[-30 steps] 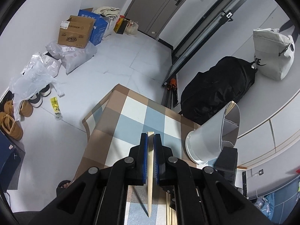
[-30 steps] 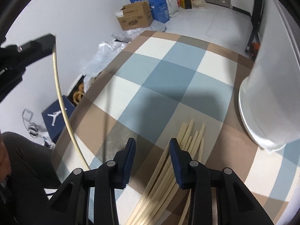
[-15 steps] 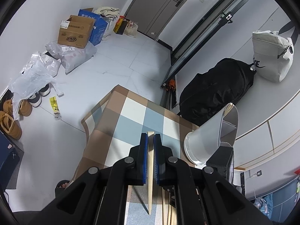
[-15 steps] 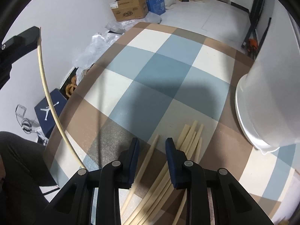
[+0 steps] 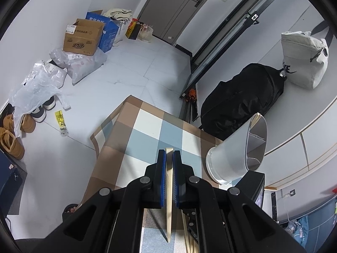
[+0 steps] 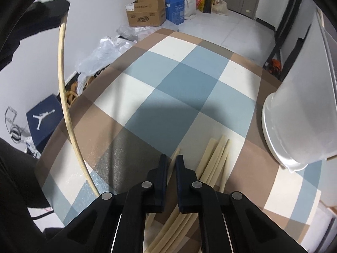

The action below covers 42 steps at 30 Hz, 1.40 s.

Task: Organize utensils
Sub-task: 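Grasp a chopstick with the right tool while the left tool holds its chopstick, then lift both held chopsticks and carry them above the utensil holder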

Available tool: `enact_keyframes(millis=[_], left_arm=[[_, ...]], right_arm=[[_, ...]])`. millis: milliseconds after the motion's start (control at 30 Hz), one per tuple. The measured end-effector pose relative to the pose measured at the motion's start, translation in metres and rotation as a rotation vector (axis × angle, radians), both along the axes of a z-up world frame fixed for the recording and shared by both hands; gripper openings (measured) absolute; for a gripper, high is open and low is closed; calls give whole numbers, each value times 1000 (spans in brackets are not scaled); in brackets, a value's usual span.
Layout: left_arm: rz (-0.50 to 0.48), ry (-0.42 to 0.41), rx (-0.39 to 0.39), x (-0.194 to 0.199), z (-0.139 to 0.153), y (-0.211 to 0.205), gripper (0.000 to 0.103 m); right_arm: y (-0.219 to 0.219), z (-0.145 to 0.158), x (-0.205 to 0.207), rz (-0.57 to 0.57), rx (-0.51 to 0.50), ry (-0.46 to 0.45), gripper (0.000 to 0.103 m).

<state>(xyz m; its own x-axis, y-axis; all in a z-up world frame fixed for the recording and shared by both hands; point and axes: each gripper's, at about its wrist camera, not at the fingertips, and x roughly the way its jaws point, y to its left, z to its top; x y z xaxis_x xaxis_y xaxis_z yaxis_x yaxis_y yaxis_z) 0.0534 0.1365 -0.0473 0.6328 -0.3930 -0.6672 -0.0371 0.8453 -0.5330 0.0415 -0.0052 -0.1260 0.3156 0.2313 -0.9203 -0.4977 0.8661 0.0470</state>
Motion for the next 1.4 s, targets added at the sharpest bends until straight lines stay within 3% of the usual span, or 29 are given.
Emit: enact_keyframes(millis=[133,633,1200,1400], left_arm=[[-7,-27,11,-4,5,-2,2],[-114,-152,98,-16,36,-50,2],[-187,-254,195,-14,87,-100,2],[-215,-286,188,-9,114,-112,2]], right_arm=[[-18,14,1,-56,85,-34,4],[-85,119,-19,-163,346,-341,4],[-137,198,-27,-192,480,-543,3],[-156,228,-22,-194,487,-594,3]])
